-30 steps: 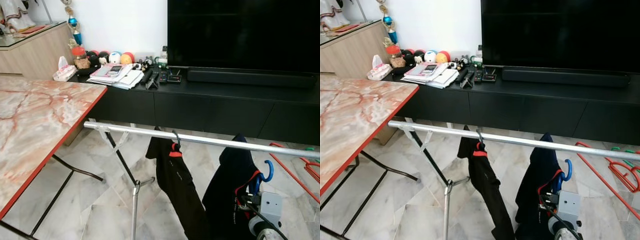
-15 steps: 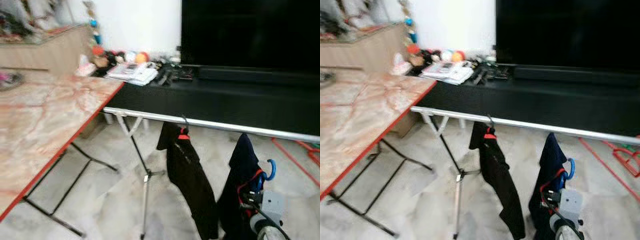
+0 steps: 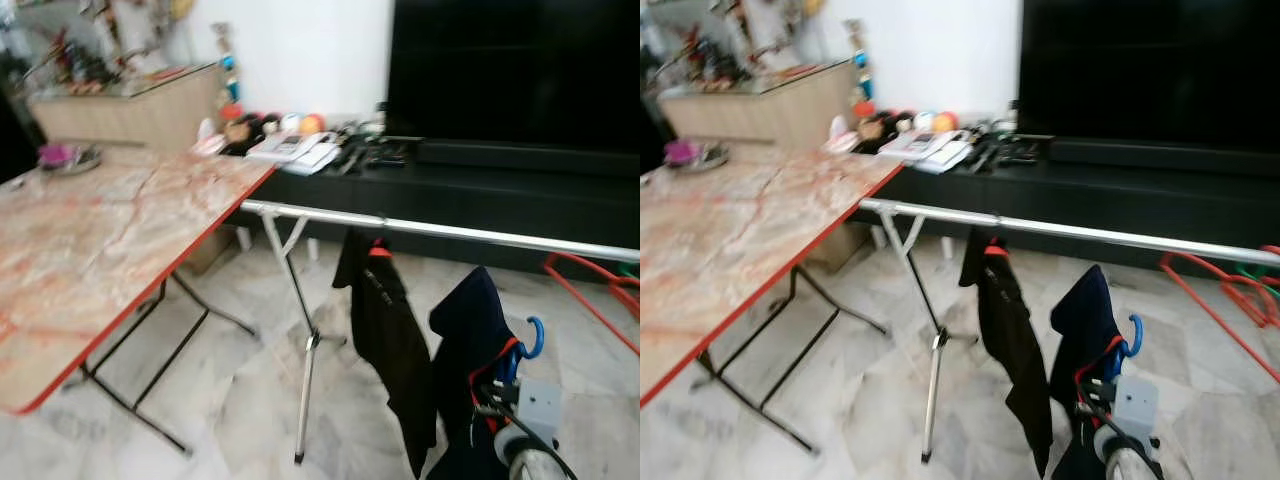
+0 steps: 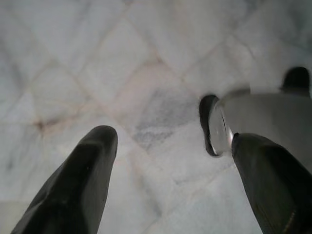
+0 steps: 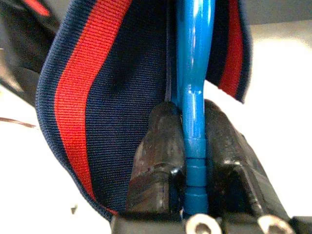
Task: Hang hanger
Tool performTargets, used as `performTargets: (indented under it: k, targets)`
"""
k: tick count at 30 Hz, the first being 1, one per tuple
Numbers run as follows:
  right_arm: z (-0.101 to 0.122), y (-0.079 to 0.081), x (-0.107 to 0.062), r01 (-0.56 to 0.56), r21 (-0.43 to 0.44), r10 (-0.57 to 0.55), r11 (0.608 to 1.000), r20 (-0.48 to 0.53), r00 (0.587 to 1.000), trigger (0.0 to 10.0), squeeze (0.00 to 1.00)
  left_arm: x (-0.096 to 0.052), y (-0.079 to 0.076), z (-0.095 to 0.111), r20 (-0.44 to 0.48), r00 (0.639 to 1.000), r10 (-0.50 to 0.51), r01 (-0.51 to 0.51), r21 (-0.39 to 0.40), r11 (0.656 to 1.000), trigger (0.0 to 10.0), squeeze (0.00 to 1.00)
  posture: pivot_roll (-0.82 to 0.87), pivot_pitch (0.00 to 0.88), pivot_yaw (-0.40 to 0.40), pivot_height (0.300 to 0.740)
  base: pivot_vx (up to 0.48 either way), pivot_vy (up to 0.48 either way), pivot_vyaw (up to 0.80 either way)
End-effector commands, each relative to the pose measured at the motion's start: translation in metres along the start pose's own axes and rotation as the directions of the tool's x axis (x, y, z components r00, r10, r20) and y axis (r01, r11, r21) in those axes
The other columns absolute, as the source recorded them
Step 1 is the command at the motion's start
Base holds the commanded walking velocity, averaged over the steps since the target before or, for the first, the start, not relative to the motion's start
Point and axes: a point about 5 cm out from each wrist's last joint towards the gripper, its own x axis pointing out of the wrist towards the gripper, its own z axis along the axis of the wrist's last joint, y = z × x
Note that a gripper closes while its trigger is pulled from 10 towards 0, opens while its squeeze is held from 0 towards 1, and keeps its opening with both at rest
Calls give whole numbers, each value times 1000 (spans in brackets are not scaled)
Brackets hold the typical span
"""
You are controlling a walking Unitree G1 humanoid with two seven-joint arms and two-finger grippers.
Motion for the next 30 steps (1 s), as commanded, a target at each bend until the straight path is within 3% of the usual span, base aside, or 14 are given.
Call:
performTargets:
  k: [1,9,25,30]
  targets:
    - [7,9,5,-22,0,22,1000,33,999,10000,0,0,5,1,5,1000,16,-16,-17,1000,10000,0,9,0,36,740,-266,0,0]
    - [11,14,12,-21,16,20,1000,34,999,10000,0,0,6,7,20,999,27,-27,-25,999,10000,0,25,0,46,740,-268,0,0]
    - [20,0,17,1,-7,0,1000,41,999,10000,0,0,1,2,1,1000,25,-25,-16,1000,10000,0,11,0,31,740,-221,0,0]
    - [27,-3,20,-4,-13,4,1000,47,999,10000,0,1,-1,2,2,1000,23,-23,-10,1000,10000,0,4,0,34,740,0,0,-702]
